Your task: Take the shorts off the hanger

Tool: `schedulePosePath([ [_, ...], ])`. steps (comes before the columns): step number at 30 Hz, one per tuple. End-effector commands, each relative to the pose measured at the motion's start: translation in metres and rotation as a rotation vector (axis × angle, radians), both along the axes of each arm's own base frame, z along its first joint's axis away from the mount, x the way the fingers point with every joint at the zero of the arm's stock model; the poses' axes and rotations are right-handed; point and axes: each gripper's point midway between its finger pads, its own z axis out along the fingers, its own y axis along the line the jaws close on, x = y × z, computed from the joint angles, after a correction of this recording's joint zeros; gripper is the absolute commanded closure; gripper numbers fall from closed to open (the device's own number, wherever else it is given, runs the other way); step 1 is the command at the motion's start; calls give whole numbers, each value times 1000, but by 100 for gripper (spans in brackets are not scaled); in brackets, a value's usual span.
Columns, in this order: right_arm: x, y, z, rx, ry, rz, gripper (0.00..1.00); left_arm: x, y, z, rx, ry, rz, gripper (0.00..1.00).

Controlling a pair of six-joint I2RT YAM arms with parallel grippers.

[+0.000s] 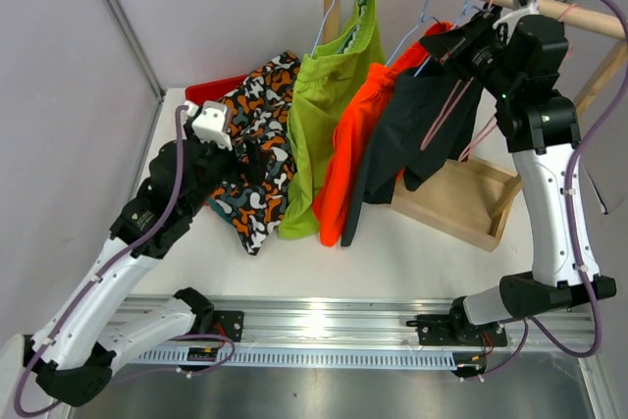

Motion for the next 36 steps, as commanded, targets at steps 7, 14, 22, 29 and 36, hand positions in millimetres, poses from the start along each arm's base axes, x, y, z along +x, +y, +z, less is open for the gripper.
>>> schedulePosePath([
  [7,-68,6,94,114,-234,106,100,-53,-81,101,-175,-205,-392,1],
  [14,-86,20,97,151,-240,164,100,-112,-165,120,-278,-293,-792,1],
  [22,-105,27,96,175,-230,208,100,-112,-223,119,-320,-348,-892,1],
  [29,-124,26,91,193,-219,240,100,-95,-250,117,-337,-339,-877,7],
  [36,-134,34,79,240,-179,302,100,-83,-245,124,-391,-362,-792,100],
])
